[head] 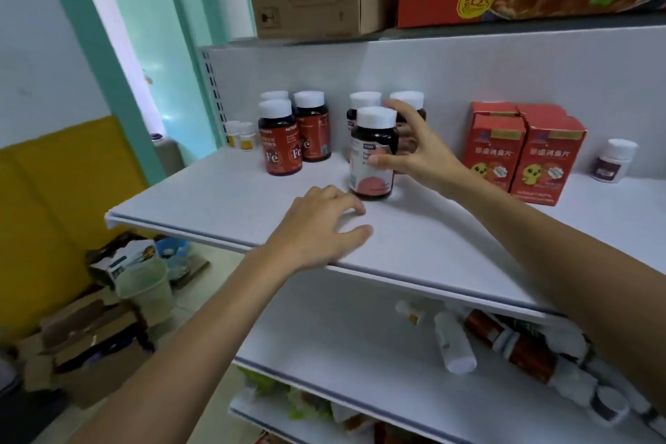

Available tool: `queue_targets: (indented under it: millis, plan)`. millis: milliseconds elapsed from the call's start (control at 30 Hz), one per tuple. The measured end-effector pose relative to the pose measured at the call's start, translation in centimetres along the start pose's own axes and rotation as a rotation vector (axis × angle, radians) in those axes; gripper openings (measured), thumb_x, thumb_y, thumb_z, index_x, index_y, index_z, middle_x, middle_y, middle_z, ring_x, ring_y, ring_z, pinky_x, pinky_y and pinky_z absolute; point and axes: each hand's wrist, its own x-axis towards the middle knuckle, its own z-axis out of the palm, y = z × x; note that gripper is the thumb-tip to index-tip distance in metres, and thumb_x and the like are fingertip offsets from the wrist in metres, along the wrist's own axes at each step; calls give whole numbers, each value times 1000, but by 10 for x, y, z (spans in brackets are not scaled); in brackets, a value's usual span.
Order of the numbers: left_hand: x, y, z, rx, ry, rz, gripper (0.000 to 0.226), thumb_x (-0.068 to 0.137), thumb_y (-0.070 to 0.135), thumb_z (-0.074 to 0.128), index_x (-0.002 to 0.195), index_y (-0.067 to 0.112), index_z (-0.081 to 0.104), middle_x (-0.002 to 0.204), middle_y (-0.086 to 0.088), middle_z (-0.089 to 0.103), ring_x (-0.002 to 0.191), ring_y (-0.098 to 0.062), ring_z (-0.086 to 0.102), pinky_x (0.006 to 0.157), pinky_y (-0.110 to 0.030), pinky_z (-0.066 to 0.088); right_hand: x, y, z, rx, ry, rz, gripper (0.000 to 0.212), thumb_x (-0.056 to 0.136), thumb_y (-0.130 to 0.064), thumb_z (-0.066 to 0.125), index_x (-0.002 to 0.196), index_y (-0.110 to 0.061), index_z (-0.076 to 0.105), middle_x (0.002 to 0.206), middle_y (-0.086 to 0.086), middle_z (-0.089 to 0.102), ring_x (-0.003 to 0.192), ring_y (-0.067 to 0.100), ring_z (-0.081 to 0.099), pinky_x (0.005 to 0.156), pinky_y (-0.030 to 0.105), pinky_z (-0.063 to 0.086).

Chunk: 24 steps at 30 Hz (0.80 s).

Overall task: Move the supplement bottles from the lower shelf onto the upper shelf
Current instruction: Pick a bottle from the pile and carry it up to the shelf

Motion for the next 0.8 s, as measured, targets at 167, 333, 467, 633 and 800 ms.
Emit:
queue_targets:
  millis: [167,333,467,633,800]
  plan:
    - [7,-11,-3,-58,-1,64,36,82,51,60,111,31,60,119,7,53,114,-13,42,100,-33,34,14,2,17,-202,82,-32,82,73,-20,79,141,-27,32,111,-5,54,102,11,52,90,20,41]
    - [6,-11,-4,-37,-13,99,40,84,53,55,116,30,58,121,6,50,116,-13,39,101,-33,32,22,-1,28,-339,182,-1,88,77,-22,76,147,-22,24,116,-3,55,100,9,51,87,22,40]
    - [6,-10,-4,-16,-2,125,42,85,51,53,120,28,55,122,6,49,117,-13,38,99,-30,31,14,1,27,-511,150,28,99,73,-28,78,149,-21,16,119,6,59,103,24,57,88,39,48]
    - [-3,6,-8,10,76,237,42,88,39,54,128,24,50,127,5,44,119,-14,38,100,-26,30,-14,-6,10,-567,225,58,69,78,-19,73,139,-14,41,125,11,58,101,19,59,83,25,44]
    - [-12,51,-6,-99,89,358,39,88,34,56,126,26,52,121,9,46,111,-9,42,89,-19,30,-65,-21,-18,-605,270,15,55,81,-15,69,132,-12,51,124,10,59,108,19,57,87,23,42]
